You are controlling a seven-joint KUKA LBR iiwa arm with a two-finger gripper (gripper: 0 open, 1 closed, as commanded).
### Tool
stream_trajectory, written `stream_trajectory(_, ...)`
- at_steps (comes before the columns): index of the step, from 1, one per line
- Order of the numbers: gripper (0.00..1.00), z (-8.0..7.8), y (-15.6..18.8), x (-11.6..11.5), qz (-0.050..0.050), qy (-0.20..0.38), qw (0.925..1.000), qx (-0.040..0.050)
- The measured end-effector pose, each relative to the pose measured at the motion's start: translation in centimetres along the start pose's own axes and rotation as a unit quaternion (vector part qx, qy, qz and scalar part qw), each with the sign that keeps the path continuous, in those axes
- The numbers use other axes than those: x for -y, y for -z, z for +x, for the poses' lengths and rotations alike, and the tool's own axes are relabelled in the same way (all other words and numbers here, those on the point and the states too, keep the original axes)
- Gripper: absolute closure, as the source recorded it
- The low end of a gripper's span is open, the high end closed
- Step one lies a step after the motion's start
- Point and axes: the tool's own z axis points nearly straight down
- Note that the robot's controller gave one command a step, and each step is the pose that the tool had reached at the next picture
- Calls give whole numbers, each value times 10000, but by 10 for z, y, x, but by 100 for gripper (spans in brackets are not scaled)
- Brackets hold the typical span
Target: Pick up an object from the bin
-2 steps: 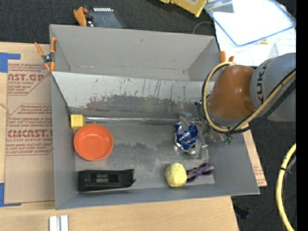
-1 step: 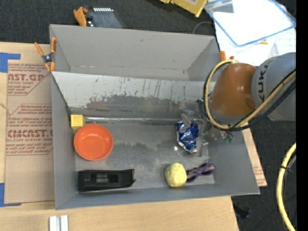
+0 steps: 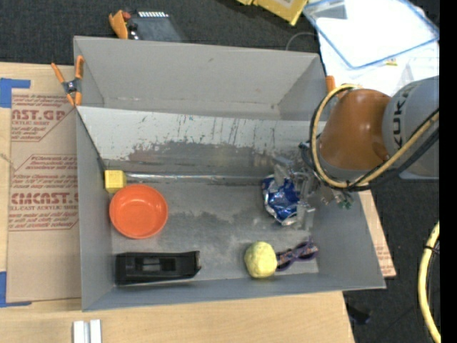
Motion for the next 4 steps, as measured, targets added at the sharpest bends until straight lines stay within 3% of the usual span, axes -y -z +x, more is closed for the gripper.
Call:
stream_trajectory(1, 0, -3, -3, 1, -4, 695, 9976, 7)
stream_trajectory(2, 100, 2, -15, 24, -23, 234, 9997, -40)
stream_trajectory(3, 0, 4, -18, 26, 1, 237, 9997, -38)
stream_trajectory(4, 100, 5, -17, 29, 18, 218, 9997, -47)
